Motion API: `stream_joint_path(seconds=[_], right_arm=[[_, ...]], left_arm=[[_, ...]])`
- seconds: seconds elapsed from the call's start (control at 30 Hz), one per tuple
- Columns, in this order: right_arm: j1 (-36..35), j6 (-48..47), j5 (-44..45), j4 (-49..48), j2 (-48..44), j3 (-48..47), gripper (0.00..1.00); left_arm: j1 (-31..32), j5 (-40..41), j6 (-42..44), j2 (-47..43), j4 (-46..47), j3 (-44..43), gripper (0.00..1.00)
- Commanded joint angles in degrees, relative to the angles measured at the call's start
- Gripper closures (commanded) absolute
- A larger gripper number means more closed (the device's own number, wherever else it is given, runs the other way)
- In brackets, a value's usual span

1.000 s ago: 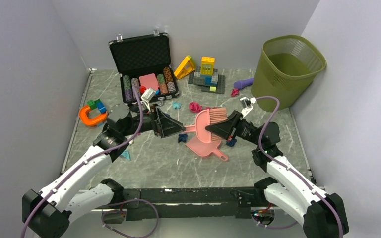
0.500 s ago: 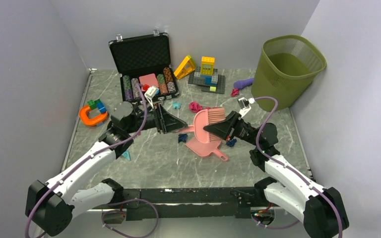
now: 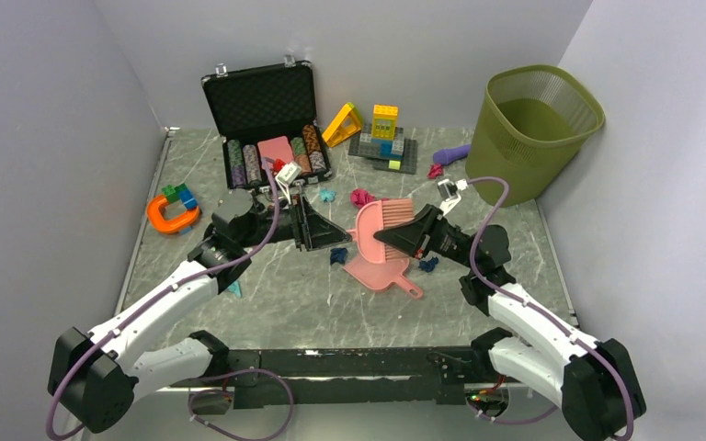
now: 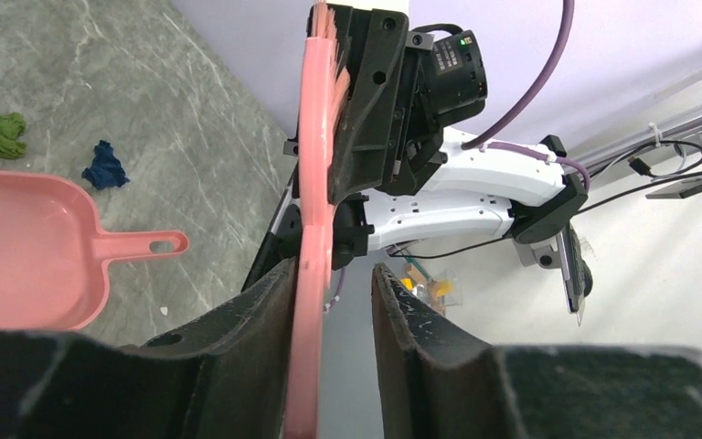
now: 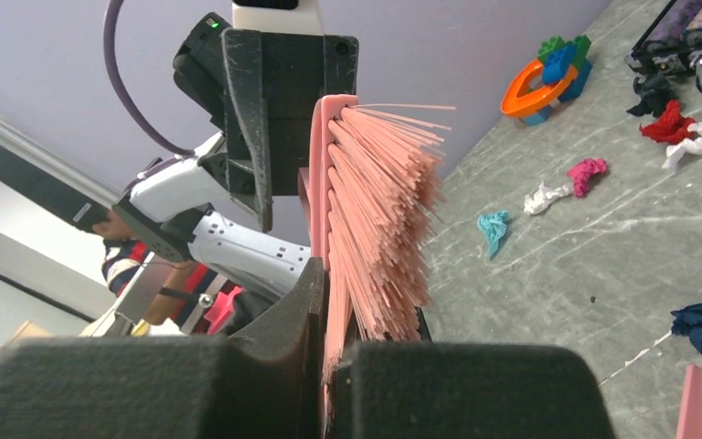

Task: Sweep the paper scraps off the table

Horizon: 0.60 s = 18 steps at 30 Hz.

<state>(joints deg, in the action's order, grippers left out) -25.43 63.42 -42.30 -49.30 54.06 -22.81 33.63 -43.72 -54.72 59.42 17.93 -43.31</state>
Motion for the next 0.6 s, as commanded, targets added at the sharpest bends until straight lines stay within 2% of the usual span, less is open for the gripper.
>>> stream_joint_path(seconds=[0.0, 0.17, 0.23, 0.3, 0.5, 0.53, 0.57], right_arm=[[-0.4, -2.2, 0.9, -1.3, -0.7, -3.7, 1.00], [-0.4, -3.6, 0.6, 1.5, -1.0, -4.5, 1.00], [-0.5, -4.0, 0.4, 2.4, -1.0, -4.7, 1.00], [-0.4, -4.4, 0.4, 3.3, -1.3, -4.7, 1.00], [-0.5, -6.8, -0.3, 8.0, -2.4, -5.8, 1.00], [-0.5, -7.0, -0.6, 8.4, -2.6, -5.9, 1.00], [-0.5, -7.0, -0.8, 8.4, -2.7, -5.8, 1.00]], left_arm=[[0.3, -1.2, 1.2, -0.7, 0.5, -2.0, 0.61], [0.2, -1.3, 1.8, -0.9, -0.7, -2.1, 0.72], [0.2, -1.3, 2.0, -0.9, -1.0, -2.3, 0.82], [0.2, -1.1, 2.3, -0.8, -1.4, -2.4, 0.99], [0.2, -0.4, 5.0, -1.8, -5.1, -3.5, 1.00], [0.3, -0.4, 5.7, -2.0, -5.8, -3.8, 0.97], [0.3, -0.2, 6.2, -2.2, -6.6, -4.1, 0.82]])
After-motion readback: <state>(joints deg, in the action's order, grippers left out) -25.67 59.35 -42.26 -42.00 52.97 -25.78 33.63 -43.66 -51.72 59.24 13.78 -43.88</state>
